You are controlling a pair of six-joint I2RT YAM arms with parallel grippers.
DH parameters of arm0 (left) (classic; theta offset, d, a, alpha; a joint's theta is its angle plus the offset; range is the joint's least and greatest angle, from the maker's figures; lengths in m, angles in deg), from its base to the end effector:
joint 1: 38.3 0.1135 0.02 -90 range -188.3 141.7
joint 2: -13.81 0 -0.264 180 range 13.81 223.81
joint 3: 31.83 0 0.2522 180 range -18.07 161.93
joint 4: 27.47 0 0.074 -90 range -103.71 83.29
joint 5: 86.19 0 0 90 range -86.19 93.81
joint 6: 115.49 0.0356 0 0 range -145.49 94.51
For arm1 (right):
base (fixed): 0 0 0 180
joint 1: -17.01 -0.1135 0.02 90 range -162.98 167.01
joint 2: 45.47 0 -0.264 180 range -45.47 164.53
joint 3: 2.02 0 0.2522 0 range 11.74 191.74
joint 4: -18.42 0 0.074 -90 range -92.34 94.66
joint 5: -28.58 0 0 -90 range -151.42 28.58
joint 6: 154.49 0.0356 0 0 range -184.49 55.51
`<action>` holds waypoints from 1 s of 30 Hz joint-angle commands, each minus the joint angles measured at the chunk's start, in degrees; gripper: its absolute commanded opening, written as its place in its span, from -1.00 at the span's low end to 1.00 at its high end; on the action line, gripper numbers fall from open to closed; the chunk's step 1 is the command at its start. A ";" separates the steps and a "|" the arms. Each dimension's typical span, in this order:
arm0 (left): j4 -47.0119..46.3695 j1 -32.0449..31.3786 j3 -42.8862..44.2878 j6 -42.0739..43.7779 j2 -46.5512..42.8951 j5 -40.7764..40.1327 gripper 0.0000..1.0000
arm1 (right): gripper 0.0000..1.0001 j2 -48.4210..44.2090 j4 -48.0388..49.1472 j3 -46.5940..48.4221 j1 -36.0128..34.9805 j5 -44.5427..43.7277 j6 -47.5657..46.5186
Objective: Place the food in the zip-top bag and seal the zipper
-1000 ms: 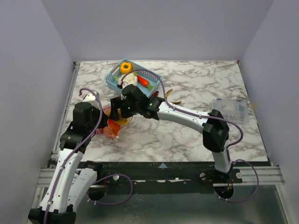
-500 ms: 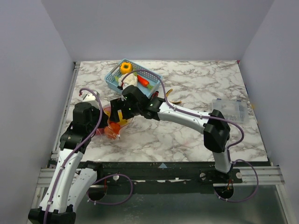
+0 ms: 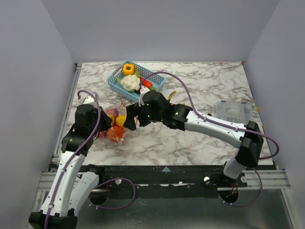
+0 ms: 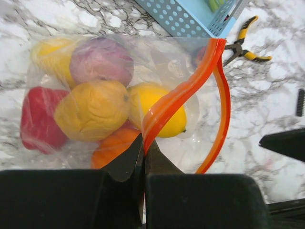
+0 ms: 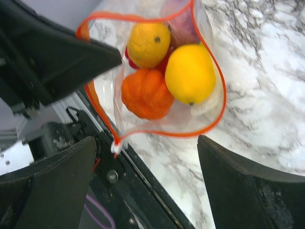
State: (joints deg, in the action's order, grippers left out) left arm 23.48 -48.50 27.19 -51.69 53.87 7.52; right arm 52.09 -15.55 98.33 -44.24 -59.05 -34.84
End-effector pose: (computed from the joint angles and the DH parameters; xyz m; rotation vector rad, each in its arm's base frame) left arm 0.1466 -0.0287 0.3073 -0.2622 2.1442 -0.4405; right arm 0.1913 0.3517 0.3308 -0.6453 2.1830 0.9474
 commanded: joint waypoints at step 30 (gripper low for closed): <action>-7.70 0.09 -2.52 -42.53 -3.25 16.84 -1.00 | -0.35 -6.17 24.64 -16.59 -7.97 -19.92 -8.60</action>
State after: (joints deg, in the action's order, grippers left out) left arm 18.19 -48.47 25.22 -90.24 52.60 22.32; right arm 43.87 9.87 77.78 -51.93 -74.39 -38.17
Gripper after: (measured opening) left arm 0.009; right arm 0.446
